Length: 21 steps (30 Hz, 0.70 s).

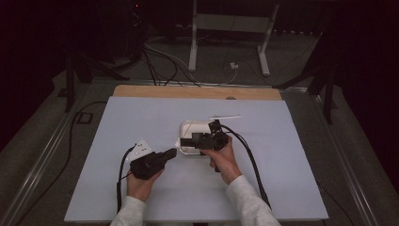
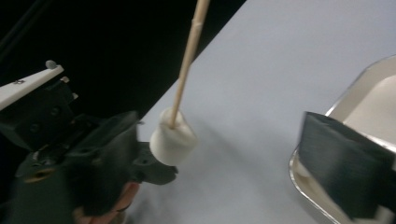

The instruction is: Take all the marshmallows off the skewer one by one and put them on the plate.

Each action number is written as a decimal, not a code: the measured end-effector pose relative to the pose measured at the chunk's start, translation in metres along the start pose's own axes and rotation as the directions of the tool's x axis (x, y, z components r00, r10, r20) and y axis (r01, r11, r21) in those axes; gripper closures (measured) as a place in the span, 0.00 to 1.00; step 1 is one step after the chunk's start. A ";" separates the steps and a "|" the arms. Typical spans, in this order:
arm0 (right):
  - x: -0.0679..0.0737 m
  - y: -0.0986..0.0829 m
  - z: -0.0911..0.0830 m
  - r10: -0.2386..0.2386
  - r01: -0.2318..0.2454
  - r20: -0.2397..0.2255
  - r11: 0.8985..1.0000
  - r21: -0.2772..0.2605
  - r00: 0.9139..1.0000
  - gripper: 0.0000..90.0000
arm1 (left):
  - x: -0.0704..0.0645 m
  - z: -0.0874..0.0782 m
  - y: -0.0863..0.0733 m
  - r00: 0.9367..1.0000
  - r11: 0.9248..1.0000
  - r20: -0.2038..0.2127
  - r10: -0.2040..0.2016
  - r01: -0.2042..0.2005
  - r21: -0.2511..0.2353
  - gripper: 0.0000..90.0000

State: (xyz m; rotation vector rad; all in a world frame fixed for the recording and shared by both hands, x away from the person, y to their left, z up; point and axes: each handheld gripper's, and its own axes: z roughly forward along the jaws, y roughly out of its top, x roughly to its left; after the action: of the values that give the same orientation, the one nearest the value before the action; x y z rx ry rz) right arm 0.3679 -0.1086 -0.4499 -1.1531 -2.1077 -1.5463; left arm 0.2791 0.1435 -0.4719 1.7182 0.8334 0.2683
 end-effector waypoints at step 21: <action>0.001 -0.005 0.015 0.083 -0.074 -0.134 0.995 0.071 0.987 0.73 | -0.001 0.004 -0.001 1.000 1.000 0.000 -0.019 0.019 -0.004 1.00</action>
State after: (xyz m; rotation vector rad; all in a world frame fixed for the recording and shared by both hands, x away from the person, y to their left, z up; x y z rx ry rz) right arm 0.3669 -0.0953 -0.4577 -1.0628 -1.9845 -1.4664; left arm 0.2797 0.1401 -0.4739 1.7060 0.8485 0.2571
